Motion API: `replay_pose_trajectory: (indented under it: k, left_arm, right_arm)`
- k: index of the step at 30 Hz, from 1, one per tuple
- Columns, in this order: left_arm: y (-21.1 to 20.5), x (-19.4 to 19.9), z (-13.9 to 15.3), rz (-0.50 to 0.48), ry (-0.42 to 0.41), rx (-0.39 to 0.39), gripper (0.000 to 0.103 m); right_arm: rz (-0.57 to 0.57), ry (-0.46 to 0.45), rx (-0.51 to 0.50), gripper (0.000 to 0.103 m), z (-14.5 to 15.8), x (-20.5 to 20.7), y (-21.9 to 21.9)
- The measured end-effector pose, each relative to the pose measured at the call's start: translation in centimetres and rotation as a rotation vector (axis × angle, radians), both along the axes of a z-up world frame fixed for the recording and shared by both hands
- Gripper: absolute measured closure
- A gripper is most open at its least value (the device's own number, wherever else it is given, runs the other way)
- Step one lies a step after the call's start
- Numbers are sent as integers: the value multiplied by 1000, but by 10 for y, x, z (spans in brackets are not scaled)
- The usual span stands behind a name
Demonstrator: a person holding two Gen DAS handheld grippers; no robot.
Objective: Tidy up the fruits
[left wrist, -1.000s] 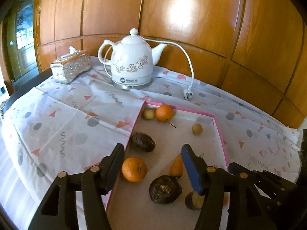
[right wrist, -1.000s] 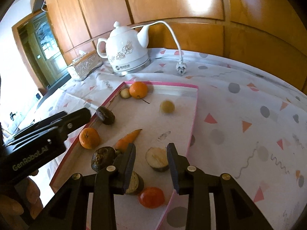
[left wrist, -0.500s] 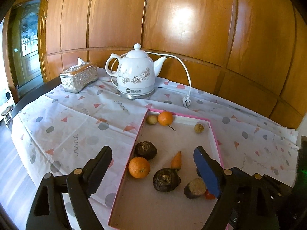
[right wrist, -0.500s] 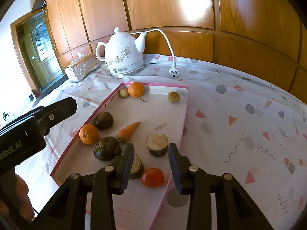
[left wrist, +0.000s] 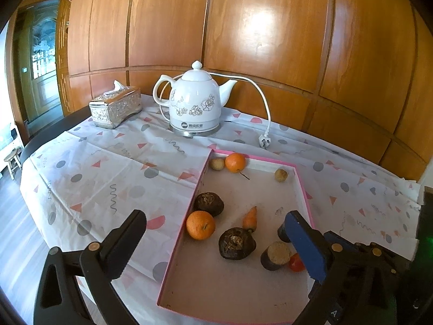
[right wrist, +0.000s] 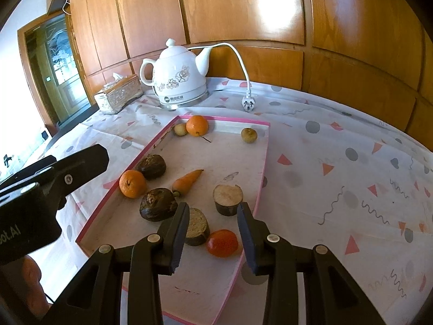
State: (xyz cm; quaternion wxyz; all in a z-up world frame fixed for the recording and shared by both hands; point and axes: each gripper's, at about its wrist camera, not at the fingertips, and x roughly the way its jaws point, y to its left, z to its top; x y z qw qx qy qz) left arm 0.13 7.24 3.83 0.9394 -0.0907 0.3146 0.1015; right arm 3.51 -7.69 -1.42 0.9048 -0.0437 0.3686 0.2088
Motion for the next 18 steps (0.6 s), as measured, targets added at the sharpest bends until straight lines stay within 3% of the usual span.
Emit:
replay_pose_trajectory:
  k: [18]
  left_arm:
    - [0, -4, 3, 38, 5, 29, 0]
  right_arm:
    - [7, -5, -7, 66, 1, -4, 3]
